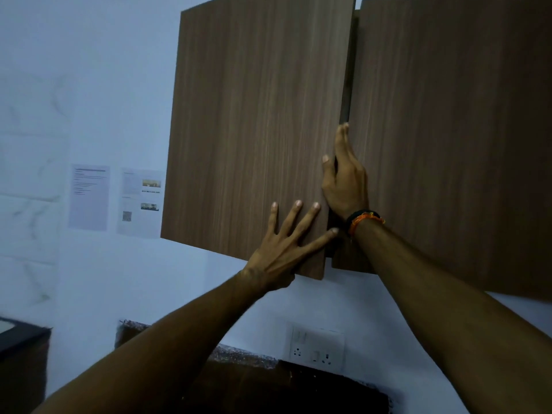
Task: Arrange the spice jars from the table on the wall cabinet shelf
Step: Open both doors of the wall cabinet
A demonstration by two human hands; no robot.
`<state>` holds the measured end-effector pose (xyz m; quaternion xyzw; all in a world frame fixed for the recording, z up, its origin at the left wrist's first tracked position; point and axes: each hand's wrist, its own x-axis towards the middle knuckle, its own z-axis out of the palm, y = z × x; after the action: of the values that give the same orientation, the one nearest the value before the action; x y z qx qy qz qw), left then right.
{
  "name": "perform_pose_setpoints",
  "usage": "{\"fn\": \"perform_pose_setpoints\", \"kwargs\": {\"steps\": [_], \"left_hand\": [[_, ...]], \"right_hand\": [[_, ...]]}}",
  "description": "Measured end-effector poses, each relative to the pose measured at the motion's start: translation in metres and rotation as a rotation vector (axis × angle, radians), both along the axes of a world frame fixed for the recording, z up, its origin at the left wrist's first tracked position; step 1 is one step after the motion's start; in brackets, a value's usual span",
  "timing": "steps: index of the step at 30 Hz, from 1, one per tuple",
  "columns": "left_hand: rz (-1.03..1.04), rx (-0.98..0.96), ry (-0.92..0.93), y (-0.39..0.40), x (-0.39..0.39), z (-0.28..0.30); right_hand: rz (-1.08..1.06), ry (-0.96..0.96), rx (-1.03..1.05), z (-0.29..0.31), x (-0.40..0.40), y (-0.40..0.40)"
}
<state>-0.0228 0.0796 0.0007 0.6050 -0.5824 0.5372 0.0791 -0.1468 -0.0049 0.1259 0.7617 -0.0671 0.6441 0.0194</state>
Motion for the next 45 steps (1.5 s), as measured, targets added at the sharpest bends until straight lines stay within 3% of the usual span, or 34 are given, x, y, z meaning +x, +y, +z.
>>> {"fn": "perform_pose_setpoints", "kwargs": {"steps": [4,8,12,16,23,32,37,45], "left_hand": [[-0.040,-0.038,-0.018,0.024,-0.003,-0.008],[-0.209,-0.071,0.015,0.053,-0.011,-0.009],[-0.389,-0.208,0.217,0.074,-0.038,-0.002],[-0.443,-0.356,0.468,0.096,-0.058,0.004],[-0.405,-0.430,0.524,0.156,-0.067,-0.007],[-0.086,-0.508,0.228,0.235,-0.058,-0.010],[0.009,-0.648,0.266,0.278,-0.038,-0.016],[0.110,-0.647,0.271,0.337,0.010,-0.016]], "right_hand": [[0.247,-0.240,0.127,0.019,-0.003,0.023],[0.349,-0.311,0.074,0.024,-0.008,0.049],[0.402,-0.336,0.010,0.024,-0.007,0.080],[0.503,-0.351,-0.014,0.024,-0.005,0.108],[0.660,-0.297,-0.061,0.019,0.012,0.155],[0.918,-0.115,0.057,0.023,0.045,0.219],[0.856,0.108,-0.022,0.027,0.070,0.260],[0.794,0.153,-0.110,0.026,0.123,0.311]]}}
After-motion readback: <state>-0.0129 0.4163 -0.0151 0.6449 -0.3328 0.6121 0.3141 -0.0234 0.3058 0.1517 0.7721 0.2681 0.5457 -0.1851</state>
